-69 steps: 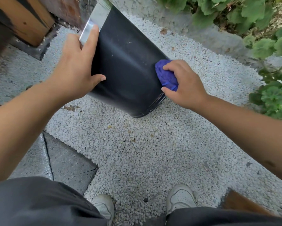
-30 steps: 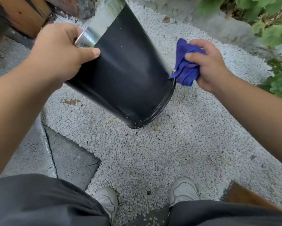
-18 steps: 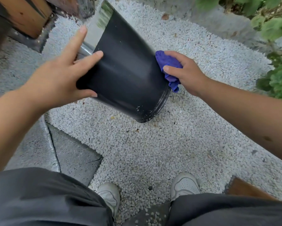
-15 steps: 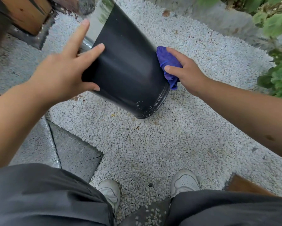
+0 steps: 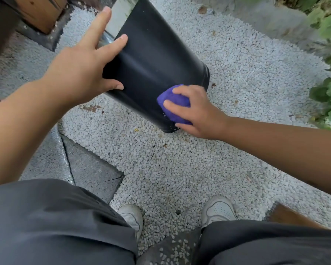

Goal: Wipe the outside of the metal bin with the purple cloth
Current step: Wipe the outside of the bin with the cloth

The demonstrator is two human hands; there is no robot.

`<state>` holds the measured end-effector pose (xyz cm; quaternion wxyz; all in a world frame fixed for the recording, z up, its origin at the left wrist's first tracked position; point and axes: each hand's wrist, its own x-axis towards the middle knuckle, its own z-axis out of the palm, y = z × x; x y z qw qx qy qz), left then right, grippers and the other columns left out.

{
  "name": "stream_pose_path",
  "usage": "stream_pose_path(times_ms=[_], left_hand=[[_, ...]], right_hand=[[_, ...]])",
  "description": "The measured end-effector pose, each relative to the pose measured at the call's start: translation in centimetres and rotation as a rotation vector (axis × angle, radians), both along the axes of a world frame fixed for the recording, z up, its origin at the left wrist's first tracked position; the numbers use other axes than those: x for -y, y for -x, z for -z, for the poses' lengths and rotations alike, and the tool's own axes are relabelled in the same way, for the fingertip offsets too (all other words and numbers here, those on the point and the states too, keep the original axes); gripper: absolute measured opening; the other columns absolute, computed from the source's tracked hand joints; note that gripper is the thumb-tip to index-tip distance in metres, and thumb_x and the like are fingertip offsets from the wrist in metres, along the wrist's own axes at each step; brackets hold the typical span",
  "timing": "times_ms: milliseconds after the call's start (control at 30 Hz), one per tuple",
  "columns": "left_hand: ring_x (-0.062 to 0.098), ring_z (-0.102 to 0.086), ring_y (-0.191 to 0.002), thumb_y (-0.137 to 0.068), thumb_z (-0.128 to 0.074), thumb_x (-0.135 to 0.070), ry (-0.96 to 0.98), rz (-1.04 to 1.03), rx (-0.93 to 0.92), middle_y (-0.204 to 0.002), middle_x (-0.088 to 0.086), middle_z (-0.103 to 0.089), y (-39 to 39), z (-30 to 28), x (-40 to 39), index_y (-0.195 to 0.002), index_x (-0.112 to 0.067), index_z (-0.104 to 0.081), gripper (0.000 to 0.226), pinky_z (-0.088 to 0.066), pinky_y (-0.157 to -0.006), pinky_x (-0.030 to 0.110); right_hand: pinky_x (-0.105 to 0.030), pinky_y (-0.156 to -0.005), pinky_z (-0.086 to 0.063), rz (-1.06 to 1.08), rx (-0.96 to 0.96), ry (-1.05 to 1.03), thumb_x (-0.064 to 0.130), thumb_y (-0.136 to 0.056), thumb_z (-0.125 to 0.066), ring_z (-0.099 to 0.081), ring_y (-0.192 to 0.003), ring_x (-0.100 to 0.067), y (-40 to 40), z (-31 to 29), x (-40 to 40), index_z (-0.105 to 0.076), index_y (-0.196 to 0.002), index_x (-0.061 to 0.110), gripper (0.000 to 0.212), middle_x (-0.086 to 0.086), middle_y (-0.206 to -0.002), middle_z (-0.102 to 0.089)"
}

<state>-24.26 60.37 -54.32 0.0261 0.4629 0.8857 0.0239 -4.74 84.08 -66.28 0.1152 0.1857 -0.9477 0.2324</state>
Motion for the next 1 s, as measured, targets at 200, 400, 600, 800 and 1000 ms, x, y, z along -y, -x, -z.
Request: stream_pose_path(times_ms=[200, 400, 600, 800, 1000], left_hand=[[0.04, -0.045, -0.136, -0.069, -0.088, -0.032, -0.004, 0.03, -0.025, -0.168, 0.007, -0.004, -0.5, -0.2, -0.3, -0.151, -0.022, -0.036, 0.098, -0.051, -0.082, 0.061], [0.041, -0.043, -0.136, -0.071, -0.086, -0.033, 0.017, 0.027, -0.002, -0.168, 0.007, -0.001, -1.1, -0.5, -0.5, -0.152, -0.021, -0.034, 0.097, -0.051, -0.086, 0.062], [0.016, -0.023, -0.147, -0.077, -0.085, -0.02, -0.363, -0.084, 0.269, -0.161, 0.01, -0.021, -2.0, 0.8, 1.8, -0.156, -0.007, -0.018, 0.104, -0.018, -0.12, 0.022], [0.001, -0.044, -0.072, -0.074, -0.086, -0.028, -0.409, -0.544, 0.333, -0.091, -0.01, -0.053, -1.5, 3.3, 4.8, -0.109, -0.032, -0.048, 0.052, -0.037, -0.068, 0.006], [0.021, -0.06, -0.084, -0.079, -0.083, -0.028, -0.378, -0.617, 0.439, -0.087, 0.002, -0.061, 0.1, 3.2, 4.0, -0.1, -0.01, -0.053, 0.041, -0.05, -0.071, 0.036]], right_hand=[[-0.043, -0.081, -0.046, -0.339, -0.112, -0.282, 0.019, -0.094, -0.057, -0.058, -0.108, -0.033, 0.0, 0.6, 1.4, -0.065, -0.123, 0.021, 0.031, 0.001, -0.13, -0.063], [-0.037, -0.077, -0.042, -0.545, 0.074, -0.418, 0.015, -0.083, -0.069, -0.051, -0.115, -0.026, -1.2, 1.1, 2.5, -0.067, -0.116, 0.022, 0.034, 0.002, -0.131, -0.059], [-0.039, -0.095, -0.042, -0.301, 0.27, 0.053, 0.01, -0.077, -0.067, -0.051, -0.105, -0.031, -1.8, -1.1, 3.6, -0.067, -0.117, 0.012, 0.04, -0.01, -0.123, -0.061], [-0.021, -0.076, -0.053, 0.603, 0.322, 0.894, 0.019, -0.07, -0.072, -0.065, -0.089, -0.001, -1.6, -3.8, 0.0, -0.066, -0.111, 0.032, 0.044, 0.009, -0.109, -0.066], [-0.04, -0.073, -0.057, 1.064, 0.553, 1.765, 0.001, -0.087, -0.057, -0.068, -0.081, -0.021, 1.3, -3.2, -1.7, -0.058, -0.122, 0.019, 0.04, -0.01, -0.108, -0.067]])
